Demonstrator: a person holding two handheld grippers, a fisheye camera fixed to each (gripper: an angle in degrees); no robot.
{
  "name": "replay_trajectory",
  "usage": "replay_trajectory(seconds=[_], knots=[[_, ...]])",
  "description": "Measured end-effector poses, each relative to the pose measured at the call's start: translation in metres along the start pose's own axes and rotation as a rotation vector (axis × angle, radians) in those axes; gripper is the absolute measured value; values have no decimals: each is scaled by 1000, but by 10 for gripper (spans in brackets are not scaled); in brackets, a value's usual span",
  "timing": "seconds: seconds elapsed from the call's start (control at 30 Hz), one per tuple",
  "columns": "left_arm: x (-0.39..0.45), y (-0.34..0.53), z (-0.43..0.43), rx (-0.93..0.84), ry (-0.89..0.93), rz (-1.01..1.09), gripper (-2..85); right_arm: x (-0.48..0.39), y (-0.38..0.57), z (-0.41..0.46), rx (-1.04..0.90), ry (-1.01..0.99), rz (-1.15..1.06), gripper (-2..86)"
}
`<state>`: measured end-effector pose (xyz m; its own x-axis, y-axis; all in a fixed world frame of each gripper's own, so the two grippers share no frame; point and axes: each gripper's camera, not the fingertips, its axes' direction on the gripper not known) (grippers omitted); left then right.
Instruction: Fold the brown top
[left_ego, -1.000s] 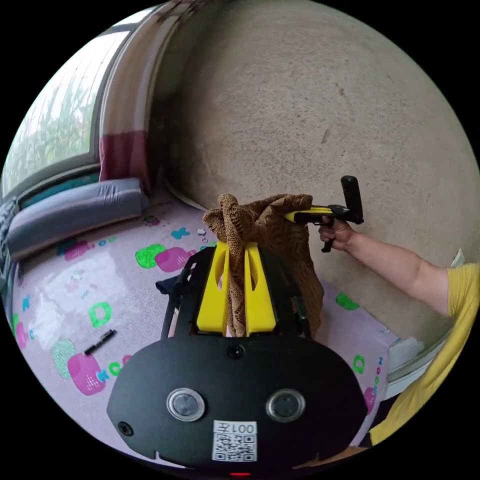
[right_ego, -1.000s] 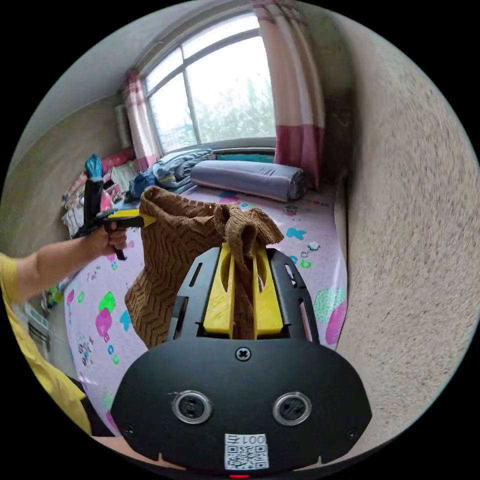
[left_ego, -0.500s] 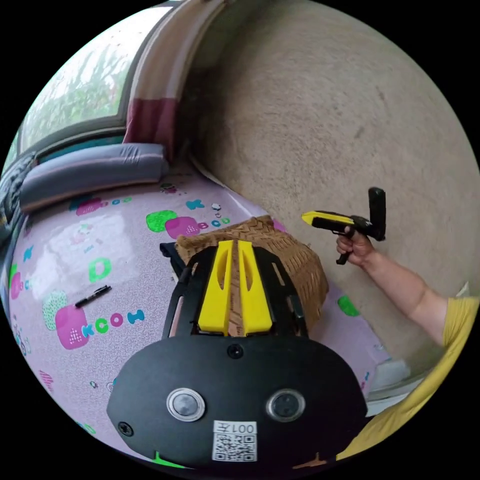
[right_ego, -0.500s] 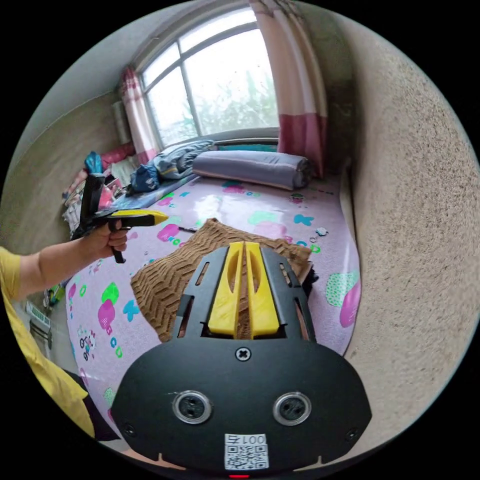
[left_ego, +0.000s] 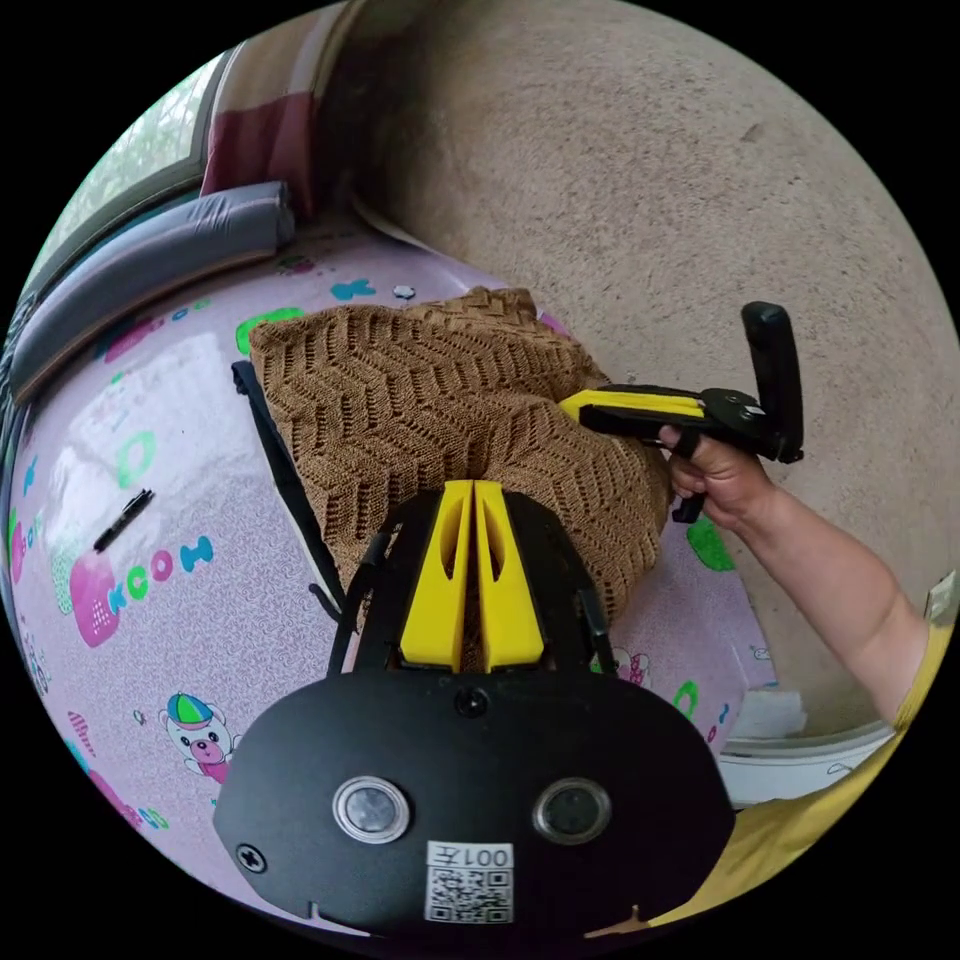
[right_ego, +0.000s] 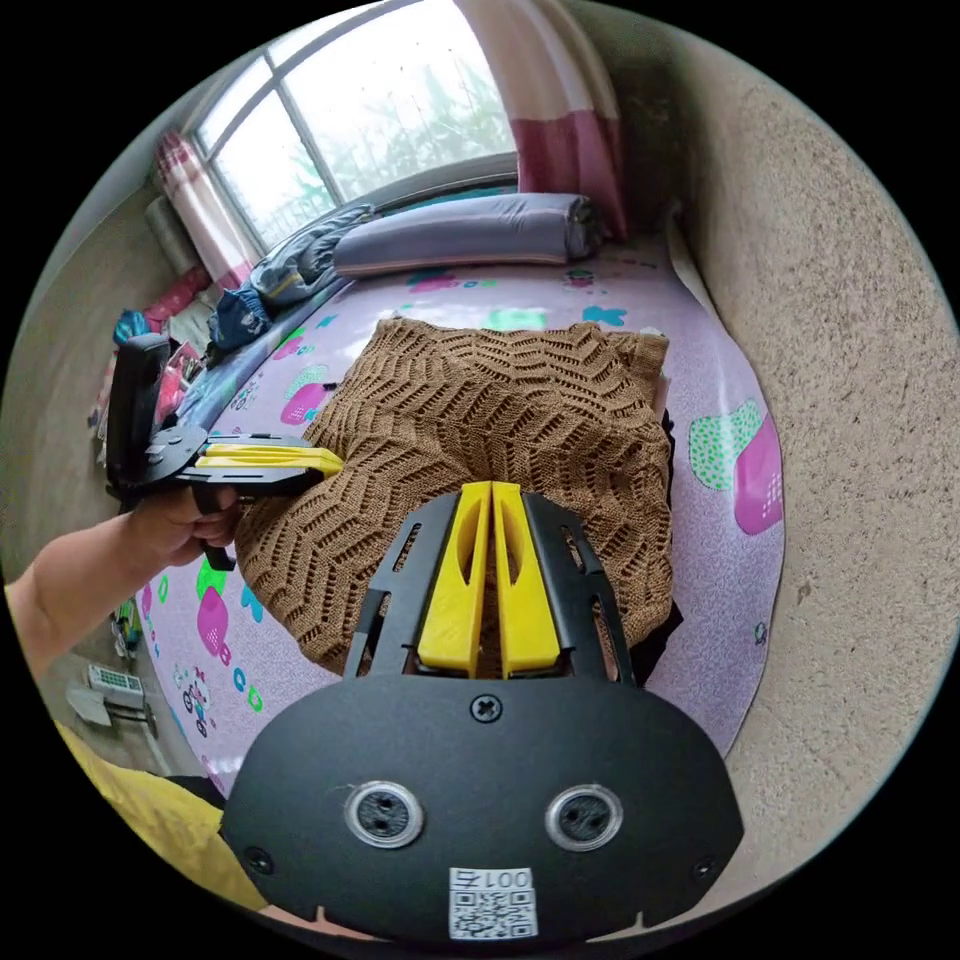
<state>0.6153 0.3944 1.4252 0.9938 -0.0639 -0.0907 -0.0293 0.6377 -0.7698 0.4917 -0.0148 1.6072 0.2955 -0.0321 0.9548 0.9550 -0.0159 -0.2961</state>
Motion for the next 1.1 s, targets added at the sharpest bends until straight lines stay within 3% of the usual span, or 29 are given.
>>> replay_trajectory(seconds=[0.2, 0.4, 0.6, 0.77, 0.93, 1.1], knots=[[5, 50, -17, -1, -108, 71, -16, -41, 23, -19, 122, 122, -48, 0], [9, 213, -64, 80, -38, 70, -15, -97, 121, -45, 321, -91, -66, 0], [-12, 438, -104, 11, -26, -230, -15, -182, 235, -7, 117, -280, -200, 1], [-32, 593, -170, 68, -65, -501, -15, -267, 296, 20, -60, -386, -255, 2], [-42, 754, -268, 258, -197, -644, -15, -377, 301, 42, -72, -469, -371, 3], [-38, 918, -334, 331, -282, -667, -14, -519, 303, 64, -20, -504, -514, 4]])
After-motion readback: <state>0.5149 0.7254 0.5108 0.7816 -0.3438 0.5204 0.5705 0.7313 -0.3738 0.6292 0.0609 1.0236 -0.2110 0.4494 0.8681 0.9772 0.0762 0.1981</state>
